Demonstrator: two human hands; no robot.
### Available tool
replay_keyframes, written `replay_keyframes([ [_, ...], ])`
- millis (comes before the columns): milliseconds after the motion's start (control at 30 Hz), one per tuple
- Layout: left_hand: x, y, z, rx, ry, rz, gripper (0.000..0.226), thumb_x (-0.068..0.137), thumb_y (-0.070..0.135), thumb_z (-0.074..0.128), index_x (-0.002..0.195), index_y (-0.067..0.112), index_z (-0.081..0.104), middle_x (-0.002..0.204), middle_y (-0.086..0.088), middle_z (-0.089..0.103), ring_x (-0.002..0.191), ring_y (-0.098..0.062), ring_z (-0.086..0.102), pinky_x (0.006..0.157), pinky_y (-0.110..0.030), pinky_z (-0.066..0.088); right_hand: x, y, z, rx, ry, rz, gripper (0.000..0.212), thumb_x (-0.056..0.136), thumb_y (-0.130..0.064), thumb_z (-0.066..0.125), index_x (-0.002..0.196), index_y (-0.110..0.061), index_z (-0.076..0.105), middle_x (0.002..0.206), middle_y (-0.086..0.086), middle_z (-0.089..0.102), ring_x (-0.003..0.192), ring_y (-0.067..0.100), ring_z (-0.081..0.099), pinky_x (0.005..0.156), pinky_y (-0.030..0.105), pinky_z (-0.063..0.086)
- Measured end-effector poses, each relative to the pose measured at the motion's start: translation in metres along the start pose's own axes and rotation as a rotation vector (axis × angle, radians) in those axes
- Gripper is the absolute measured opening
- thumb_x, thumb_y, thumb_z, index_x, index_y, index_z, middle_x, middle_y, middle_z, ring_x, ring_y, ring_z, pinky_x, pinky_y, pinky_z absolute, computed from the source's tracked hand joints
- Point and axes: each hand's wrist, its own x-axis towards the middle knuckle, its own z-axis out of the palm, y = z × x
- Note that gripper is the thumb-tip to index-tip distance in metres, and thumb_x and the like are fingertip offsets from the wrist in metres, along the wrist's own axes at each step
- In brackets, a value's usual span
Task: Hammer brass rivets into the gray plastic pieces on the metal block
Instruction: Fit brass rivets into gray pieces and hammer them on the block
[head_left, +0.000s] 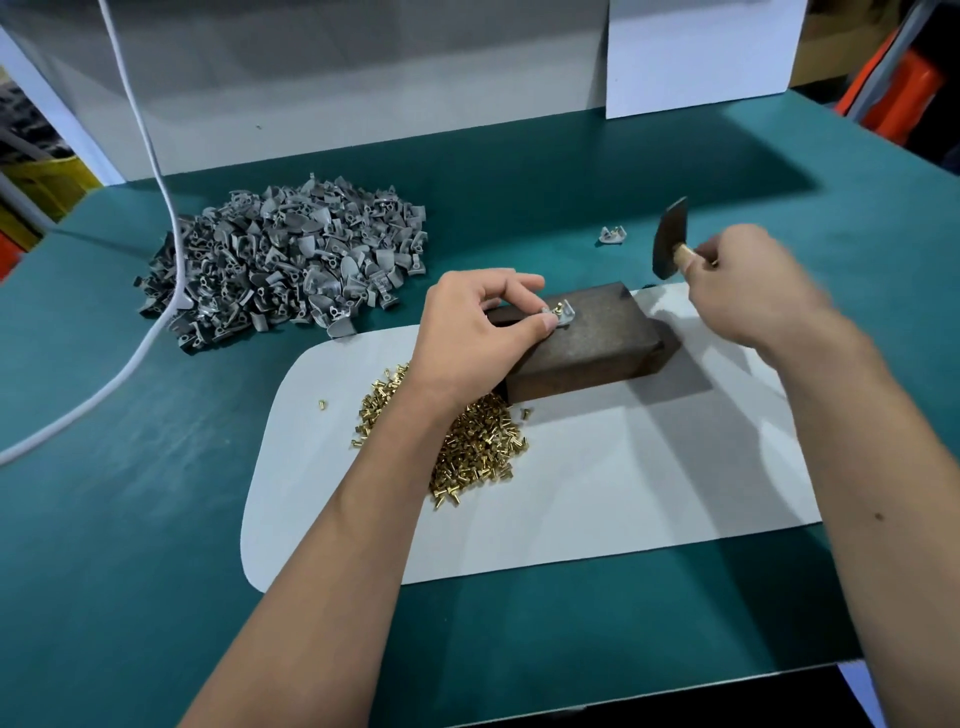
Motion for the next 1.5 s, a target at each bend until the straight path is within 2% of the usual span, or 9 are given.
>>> replay_keyframes([
  [167,0.002,-0.002,0.001,-0.006,0.0,-0.032,0.012,0.08,0.008,0.083,0.073,0.016,0.077,0.105,0.001,0.078,0.101,0.003,0.07,0.088,-0.009,0.048,-0.016,-0.019,-0.02,0.238,0.036,-0.313,0.034,0.104,-0.035,0.051,0.079,-0.02,0.068,0.068,-0.007,0.061,0.069,0.02,0.058,0.062,0.031,0.043],
  [333,0.003,-0.005,0.0,-0.047,-0.016,-0.05,0.007,0.081,0.004,0.082,0.078,0.008,0.077,0.104,-0.003,0.078,0.101,-0.011,0.073,0.096,-0.041,0.059,-0.041,-0.046,-0.017,0.121,-0.104,-0.483,0.037,0.107,-0.034,0.045,0.08,-0.017,0.064,0.066,-0.005,0.057,0.068,0.017,0.057,0.064,0.034,0.044],
  [600,0.003,-0.005,-0.001,-0.062,-0.017,-0.074,0.006,0.08,0.006,0.084,0.08,0.009,0.079,0.103,-0.005,0.078,0.101,-0.011,0.074,0.097,-0.043,0.058,-0.051,-0.054,-0.024,0.095,0.193,-0.501,0.047,0.1,-0.051,0.035,0.085,-0.013,0.058,0.074,0.01,0.061,0.073,0.039,0.054,0.062,0.04,0.041],
  [800,0.002,-0.003,-0.002,-0.077,-0.004,-0.08,0.009,0.079,0.002,0.084,0.079,0.009,0.078,0.103,-0.008,0.077,0.102,-0.011,0.074,0.097,-0.042,0.058,-0.055,-0.051,-0.012,-0.218,-0.063,-0.441,0.043,0.106,-0.047,0.039,0.071,-0.022,0.042,0.082,0.011,0.058,0.08,0.04,0.053,0.066,0.04,0.04],
  [933,0.003,-0.004,-0.002,-0.082,-0.012,-0.103,0.008,0.079,0.005,0.086,0.081,0.008,0.079,0.105,-0.004,0.077,0.102,-0.01,0.073,0.099,-0.041,0.057,-0.052,-0.05,-0.026,0.061,0.289,-0.511,0.042,0.101,-0.052,0.033,0.084,-0.017,0.05,0.081,0.014,0.062,0.072,0.041,0.053,0.063,0.04,0.041],
  [1100,0.002,-0.002,-0.002,-0.096,-0.024,-0.096,0.007,0.079,0.001,0.083,0.081,0.006,0.078,0.106,-0.01,0.077,0.104,-0.015,0.074,0.1,-0.042,0.057,-0.058,-0.055,-0.011,-0.252,-0.094,-0.413,0.042,0.107,-0.045,0.039,0.073,-0.02,0.04,0.083,0.011,0.057,0.08,0.038,0.051,0.068,0.04,0.04],
  [1300,0.003,-0.002,-0.004,-0.093,-0.031,-0.114,0.009,0.078,0.004,0.086,0.082,0.008,0.079,0.106,-0.008,0.077,0.105,-0.01,0.073,0.102,-0.041,0.055,-0.054,-0.06,-0.022,0.009,0.294,-0.471,0.039,0.102,-0.051,0.034,0.088,-0.018,0.05,0.081,0.015,0.059,0.074,0.042,0.052,0.064,0.038,0.037],
  [1433,0.002,0.0,-0.005,-0.1,-0.034,-0.103,0.009,0.077,0.001,0.085,0.081,0.006,0.079,0.105,-0.011,0.076,0.106,-0.009,0.072,0.101,-0.041,0.056,-0.054,-0.055,-0.01,-0.29,-0.075,-0.383,0.033,0.106,-0.045,0.04,0.086,-0.021,0.049,0.093,0.016,0.061,0.082,0.039,0.051,0.07,0.039,0.04],
  [1500,0.001,0.0,-0.005,-0.108,-0.032,-0.109,0.009,0.077,0.001,0.086,0.081,0.006,0.079,0.106,-0.012,0.076,0.106,-0.01,0.072,0.102,-0.042,0.055,-0.051,-0.056,-0.019,-0.312,-0.014,-0.385,0.035,0.104,-0.048,0.041,0.082,-0.022,0.049,0.079,0.01,0.053,0.076,0.038,0.048,0.067,0.038,0.038],
])
